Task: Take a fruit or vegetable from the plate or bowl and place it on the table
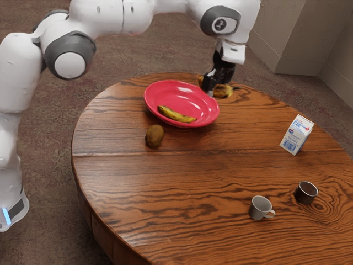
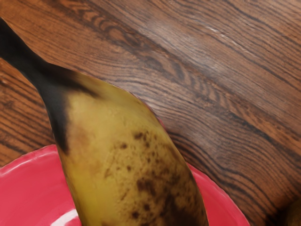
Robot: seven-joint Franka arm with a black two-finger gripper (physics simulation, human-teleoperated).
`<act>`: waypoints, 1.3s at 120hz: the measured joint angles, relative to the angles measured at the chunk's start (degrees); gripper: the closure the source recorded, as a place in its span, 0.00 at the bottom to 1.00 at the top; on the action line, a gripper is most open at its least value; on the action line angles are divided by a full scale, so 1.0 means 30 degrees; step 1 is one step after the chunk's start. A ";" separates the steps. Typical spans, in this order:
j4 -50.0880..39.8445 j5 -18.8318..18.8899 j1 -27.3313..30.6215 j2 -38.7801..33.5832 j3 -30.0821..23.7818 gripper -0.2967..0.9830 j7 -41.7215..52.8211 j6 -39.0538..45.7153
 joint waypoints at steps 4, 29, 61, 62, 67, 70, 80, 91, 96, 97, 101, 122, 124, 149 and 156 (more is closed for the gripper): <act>-0.0045 0.0006 -0.1566 -0.0189 0.0000 0.66 -0.0006 -0.0185; -0.0221 -0.0185 -0.6927 0.1724 -0.0038 0.68 -0.0095 -0.0723; -0.0167 -0.0614 -0.6551 0.2645 0.0175 0.36 -0.0097 -0.0942; -0.0154 -0.0620 -0.6542 0.2637 0.0196 0.35 -0.0096 -0.0950; -0.0059 -0.0645 -0.6535 0.2382 0.0549 0.32 -0.0089 -0.1026; 0.0012 -0.0656 -0.6540 0.1971 0.0890 0.31 -0.0086 -0.1082; 0.0176 -0.0702 -0.6626 -0.0085 0.4102 0.27 -0.0093 -0.1232; 0.0152 -0.0788 -0.6305 -0.0669 0.7605 0.25 -0.0230 -0.1526; 0.0074 -0.0823 -0.6127 -0.0626 0.8118 0.25 -0.0313 -0.1762; 0.0057 -0.0827 -0.6106 -0.0585 0.8181 0.25 -0.0330 -0.1833; -0.0001 -0.0840 -0.6066 -0.0431 0.8342 0.24 -0.0397 -0.2110; -0.0202 -0.0976 -0.5907 0.0945 0.8488 0.24 -0.0684 -0.3728; -0.0293 -0.0990 -0.5896 0.0991 0.8489 0.24 -0.0706 -0.3865; -0.0853 -0.1059 -0.5651 0.1387 0.8416 0.23 -0.0916 -0.5104; -0.0928 -0.1051 -0.5551 0.1479 0.8415 0.23 -0.0955 -0.5433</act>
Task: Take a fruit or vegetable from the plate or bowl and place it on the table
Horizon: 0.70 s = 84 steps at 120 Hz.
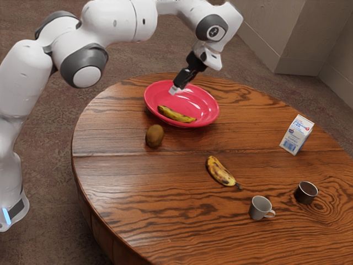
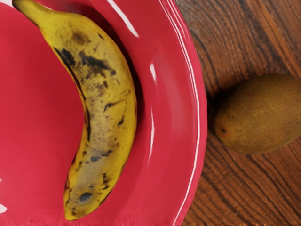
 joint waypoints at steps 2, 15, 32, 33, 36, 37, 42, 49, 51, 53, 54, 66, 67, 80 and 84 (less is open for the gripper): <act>-0.0050 0.0001 0.0013 0.0048 0.0000 0.23 -0.0009 -0.0083; -0.0502 -0.0421 0.0142 0.0625 -0.0103 0.23 -0.0024 -0.0425; -0.0599 -0.2187 0.0606 0.1197 -0.0109 0.23 0.0296 -0.0312; -0.0597 -0.2272 0.0644 0.1201 -0.0104 0.23 0.0323 -0.0291; -0.0592 -0.2528 0.0754 0.1209 -0.0092 0.23 0.0405 -0.0235; -0.0591 -0.2610 0.0783 0.1207 -0.0089 0.23 0.0431 -0.0217; -0.0587 -0.2946 0.0877 0.1199 -0.0069 0.23 0.0560 -0.0140; -0.0585 -0.3261 0.0948 0.1205 -0.0036 0.23 0.0726 -0.0046; -0.0585 -0.3327 0.0957 0.1210 -0.0030 0.23 0.0770 -0.0018; -0.0585 -0.3385 0.0965 0.1213 -0.0030 0.23 0.0813 0.0008; -0.0585 -0.3411 0.0968 0.1214 -0.0032 0.23 0.0834 0.0020; -0.0604 -0.3570 0.0954 0.1235 -0.0042 0.23 0.1061 0.0138; -0.0605 -0.3567 0.0951 0.1237 -0.0042 0.23 0.1078 0.0148; -0.0633 -0.3204 0.0724 0.1242 -0.0043 0.23 0.1278 0.0639; -0.0686 -0.3065 0.0669 0.1220 -0.0043 0.23 0.1327 0.0822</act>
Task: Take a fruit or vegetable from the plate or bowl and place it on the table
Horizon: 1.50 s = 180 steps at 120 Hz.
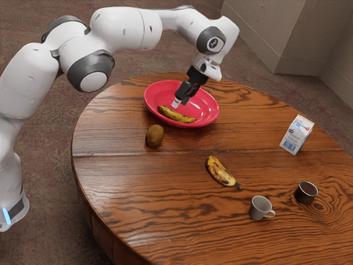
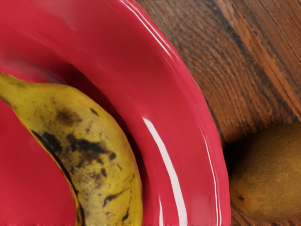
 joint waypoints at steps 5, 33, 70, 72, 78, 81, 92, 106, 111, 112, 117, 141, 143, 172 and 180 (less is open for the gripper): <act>-0.0040 0.0240 -0.0116 -0.0030 0.0000 0.23 0.0053 0.0220; -0.0053 0.1220 -0.0100 -0.0182 0.0087 0.23 0.0317 0.1053; -0.4517 0.3676 -0.2353 -0.5685 0.0078 0.23 0.0502 0.2345; -0.4593 0.3738 -0.2387 -0.5699 0.0087 0.23 0.0508 0.2406; -0.4738 0.3881 -0.2364 -0.5731 0.0126 0.23 0.0526 0.2569; -0.4773 0.3936 -0.2332 -0.5749 0.0145 0.23 0.0538 0.2637; -0.4817 0.4155 -0.2280 -0.5851 0.0175 0.23 0.0583 0.2825; -0.5088 0.4289 -0.2235 -0.5901 0.0199 0.23 0.0635 0.3042; -0.5358 0.4297 -0.2246 -0.5895 0.0188 0.23 0.0647 0.3166; -0.5406 0.4298 -0.2251 -0.5894 0.0186 0.23 0.0649 0.3189; -0.5741 0.4291 -0.2271 -0.5891 0.0181 0.23 0.0660 0.3328; -0.6299 0.4264 -0.1554 -0.5864 0.0209 0.24 0.0725 0.3874; -0.6304 0.4264 -0.1454 -0.5864 0.0209 0.24 0.0731 0.3903; -0.6628 0.3154 -0.2049 -0.5300 -0.0126 0.24 0.0776 0.4302; -0.6642 0.2846 -0.2199 -0.5180 -0.0141 0.24 0.0774 0.4375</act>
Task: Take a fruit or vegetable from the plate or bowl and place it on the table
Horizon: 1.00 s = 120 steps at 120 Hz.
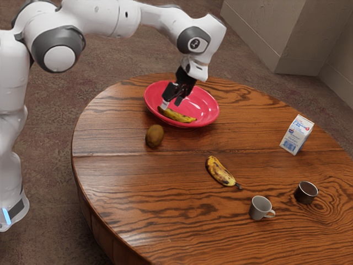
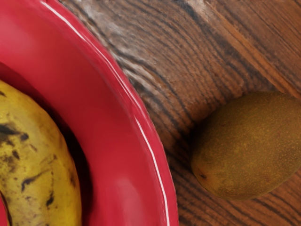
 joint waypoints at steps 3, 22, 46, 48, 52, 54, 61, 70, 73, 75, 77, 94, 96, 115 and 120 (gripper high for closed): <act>-0.0002 -0.0079 -0.0029 0.0084 -0.0012 0.24 -0.0003 0.0022; -0.0034 -0.0337 -0.0243 0.0438 -0.0013 0.24 -0.0023 0.0196; -0.0111 -0.0398 -0.0143 0.0611 0.0157 0.24 -0.0042 0.0369; -0.0111 -0.0382 -0.0099 0.0611 0.0188 0.24 -0.0041 0.0394; -0.0097 -0.0341 -0.0024 0.0610 0.0239 0.24 -0.0039 0.0443; -0.0070 -0.0323 0.0033 0.0611 0.0259 0.25 -0.0038 0.0464; -0.0024 -0.0256 0.0258 0.0609 0.0298 0.25 -0.0034 0.0529; -0.0016 -0.0177 0.0394 0.0609 0.0314 0.25 -0.0030 0.0597; -0.0023 -0.0160 0.0409 0.0609 0.0315 0.25 -0.0029 0.0631; -0.0035 -0.0150 0.0416 0.0609 0.0316 0.25 -0.0028 0.0661; -0.0048 -0.0141 0.0426 0.0610 0.0316 0.25 -0.0027 0.0688; -0.0078 -0.0097 0.0490 0.0663 0.0316 0.25 -0.0022 0.0909; -0.0079 -0.0095 0.0549 0.0673 0.0316 0.25 -0.0021 0.0933; -0.0083 -0.0093 0.0759 0.0920 0.0299 0.25 -0.0018 0.1167; -0.0083 -0.0117 0.0673 0.0990 0.0277 0.25 -0.0023 0.1214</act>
